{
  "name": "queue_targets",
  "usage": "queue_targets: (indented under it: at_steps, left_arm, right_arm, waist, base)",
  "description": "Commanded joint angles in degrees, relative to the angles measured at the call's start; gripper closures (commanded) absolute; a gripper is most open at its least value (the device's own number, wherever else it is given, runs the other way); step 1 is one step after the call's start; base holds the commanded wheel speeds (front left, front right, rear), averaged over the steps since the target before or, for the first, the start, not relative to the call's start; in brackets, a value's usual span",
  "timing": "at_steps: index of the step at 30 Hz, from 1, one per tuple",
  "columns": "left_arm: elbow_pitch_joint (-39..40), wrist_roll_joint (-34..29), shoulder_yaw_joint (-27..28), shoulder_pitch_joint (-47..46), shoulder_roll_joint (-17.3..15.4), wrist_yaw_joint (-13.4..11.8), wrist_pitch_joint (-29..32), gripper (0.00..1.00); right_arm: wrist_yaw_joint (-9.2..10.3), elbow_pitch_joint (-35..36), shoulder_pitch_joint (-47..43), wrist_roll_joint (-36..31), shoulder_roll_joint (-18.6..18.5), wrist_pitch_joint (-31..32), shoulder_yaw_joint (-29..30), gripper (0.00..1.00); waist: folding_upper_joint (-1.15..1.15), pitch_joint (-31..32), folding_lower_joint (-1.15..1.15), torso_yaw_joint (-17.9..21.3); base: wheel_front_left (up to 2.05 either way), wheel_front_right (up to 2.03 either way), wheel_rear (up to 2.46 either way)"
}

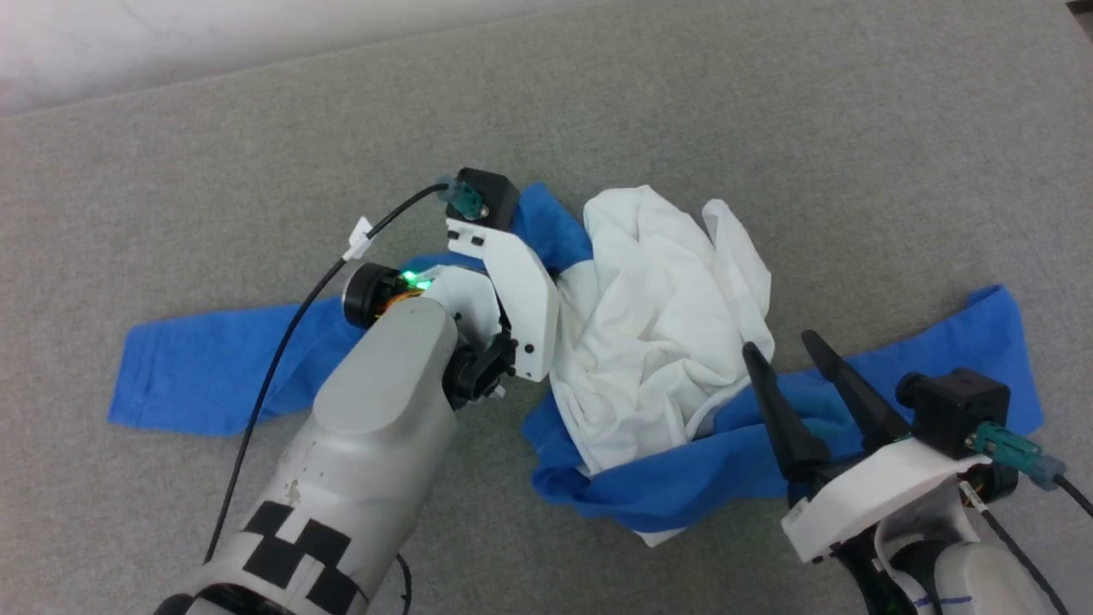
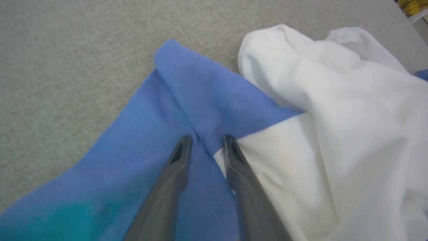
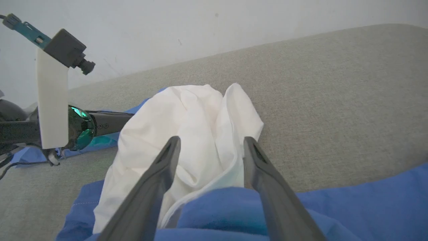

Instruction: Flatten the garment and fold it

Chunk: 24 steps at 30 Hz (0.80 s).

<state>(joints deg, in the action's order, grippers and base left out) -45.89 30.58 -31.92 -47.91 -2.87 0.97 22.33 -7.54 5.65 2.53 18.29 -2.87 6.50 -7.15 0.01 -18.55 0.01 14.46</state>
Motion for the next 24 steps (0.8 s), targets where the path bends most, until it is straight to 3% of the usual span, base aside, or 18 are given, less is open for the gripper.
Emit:
queue_targets:
  at_steps: [1,6,12,17,24]
  left_arm:
    - [-1.0,1.4,-0.8,1.2,0.0,0.5,0.9,1.0]
    - [-1.5,2.2,-1.7,3.0,0.0,0.3,-1.8,1.0]
    - [0.4,3.7,2.4,6.2,-1.5,-2.2,-13.4,1.0]
    - [4.5,4.9,6.8,11.6,-6.0,-5.3,-20.9,1.0]
    - [12.3,6.8,11.4,23.2,-12.2,-10.1,-23.5,1.0]
  right_arm:
    - [0.05,-0.3,1.0,0.0,0.0,-0.2,0.3,0.0]
    - [0.05,-0.1,1.0,-0.6,0.0,0.5,0.9,0.0]
    - [0.05,0.8,0.6,-1.7,0.0,1.6,2.0,0.0]
    - [0.05,1.3,-0.3,-2.1,0.0,2.2,3.3,0.0]
    - [0.05,1.1,-2.0,-2.4,0.0,4.1,4.0,0.0]
  waist:
    - [-0.01,0.6,-0.01,-1.0]
    - [-0.01,2.4,-0.01,-4.3]
    - [-0.01,5.4,-0.01,-9.1]
    - [-0.01,7.7,-0.01,-12.9]
    - [-0.01,9.8,-0.01,-15.8]
  base:
    - [0.0,0.0,0.0]
    - [0.0,0.0,0.0]
    - [0.0,0.0,0.0]
    - [0.0,0.0,0.0]
    - [0.0,0.0,0.0]
